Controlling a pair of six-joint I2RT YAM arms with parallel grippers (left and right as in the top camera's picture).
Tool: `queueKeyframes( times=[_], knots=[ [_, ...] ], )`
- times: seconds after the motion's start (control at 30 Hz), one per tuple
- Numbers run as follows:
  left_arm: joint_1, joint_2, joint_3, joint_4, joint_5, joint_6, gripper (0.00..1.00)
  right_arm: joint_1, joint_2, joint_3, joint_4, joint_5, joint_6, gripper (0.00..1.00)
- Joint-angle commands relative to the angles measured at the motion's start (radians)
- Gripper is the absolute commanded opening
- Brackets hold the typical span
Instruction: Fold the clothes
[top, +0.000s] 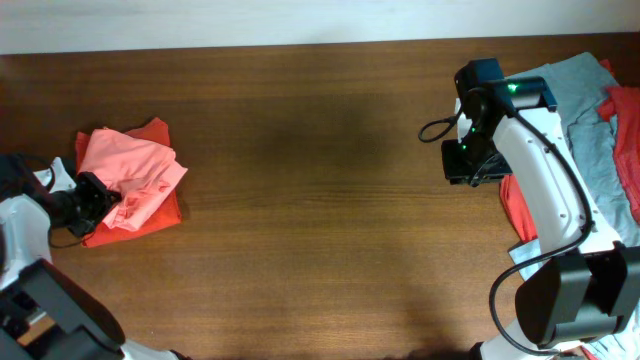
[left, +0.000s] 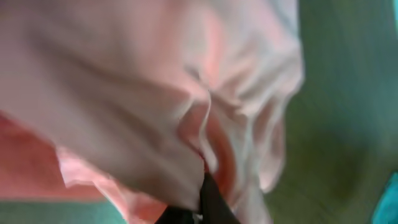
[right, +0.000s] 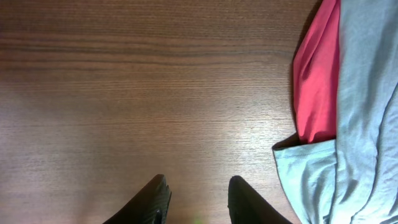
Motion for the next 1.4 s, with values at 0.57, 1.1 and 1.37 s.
queueKeyframes(
  times=[0.57, 1.1, 1.37],
  knots=[
    [0.000, -0.045, -0.004, -0.222, 0.047, 0.058, 0.34, -0.006, -0.019, 0.015, -0.003, 0.009, 0.004, 0.37],
    [0.002, -0.132, 0.040, 0.097, 0.352, 0.196, 0.27, -0.006, -0.019, 0.015, 0.000, 0.009, 0.004, 0.37],
    [0.050, -0.026, 0.040, 0.200, 0.353, 0.196, 0.23, -0.006, -0.019, 0.015, 0.000, 0.009, 0.004, 0.37]
  ],
)
